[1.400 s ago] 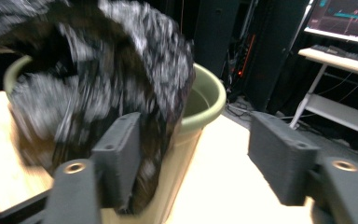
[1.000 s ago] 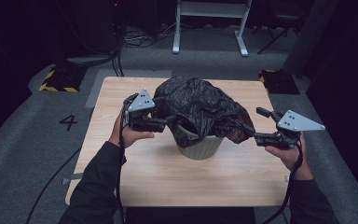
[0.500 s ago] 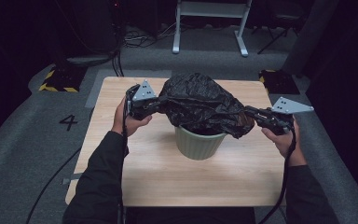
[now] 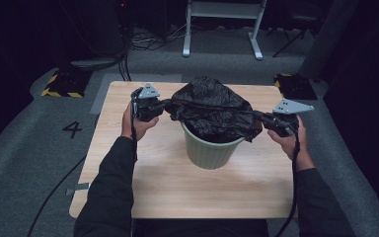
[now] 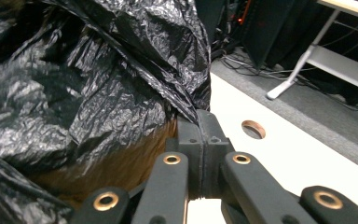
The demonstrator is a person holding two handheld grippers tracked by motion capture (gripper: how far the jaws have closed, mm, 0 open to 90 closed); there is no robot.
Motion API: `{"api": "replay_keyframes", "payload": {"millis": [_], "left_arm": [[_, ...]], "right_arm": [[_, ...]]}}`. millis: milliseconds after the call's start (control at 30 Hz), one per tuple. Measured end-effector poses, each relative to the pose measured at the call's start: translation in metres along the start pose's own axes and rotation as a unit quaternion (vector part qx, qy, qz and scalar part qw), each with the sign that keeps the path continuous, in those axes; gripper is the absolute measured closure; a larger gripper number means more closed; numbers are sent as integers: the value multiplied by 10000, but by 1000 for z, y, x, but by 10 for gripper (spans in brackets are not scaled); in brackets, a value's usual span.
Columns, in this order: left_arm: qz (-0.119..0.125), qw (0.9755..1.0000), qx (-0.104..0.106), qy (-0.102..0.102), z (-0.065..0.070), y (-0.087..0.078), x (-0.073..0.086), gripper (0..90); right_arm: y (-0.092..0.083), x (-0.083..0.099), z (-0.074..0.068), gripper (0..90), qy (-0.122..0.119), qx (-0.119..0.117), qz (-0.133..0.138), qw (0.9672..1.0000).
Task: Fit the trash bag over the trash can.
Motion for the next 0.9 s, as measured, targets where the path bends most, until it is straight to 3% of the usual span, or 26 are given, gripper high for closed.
{"api": "replay_keyframes", "payload": {"millis": [67,133,167,267,433,733,767,900], "left_arm": [[111,9999,0,-80,-2,6,-1,900],[37,9999,24,-132,-4,13,2,900],[-21,9999,36,-157,-5,19,4,900],[-224,9996,99,-159,-6,32,10,900],[-445,9980,416,-159,8,50,20,900],[-540,9951,814,-172,26,52,28,900],[-573,9941,908,-169,29,49,31,900],[-589,9936,950,-186,32,45,34,899]], "right_arm": [[3,0,2,900,108,52,36,9999],[8,2,4,900,200,19,76,9998],[15,6,5,900,402,-94,113,9991],[22,11,6,900,487,-166,39,9987],[36,21,-2,900,651,-508,-40,9966],[42,24,-13,900,840,-844,2,9929],[39,25,-15,900,861,-980,26,9914],[35,26,-19,900,737,-924,-12,9930]]}}
Point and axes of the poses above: each handheld gripper's, and its own axes: y roughly forward along the jaws, x roughly out of its underside, z roughly to its right, the point moved 9 cm from there along y, roughly forward along the jaws, and after that the axes turned 10 degrees about -y, right-handed, at the moved point
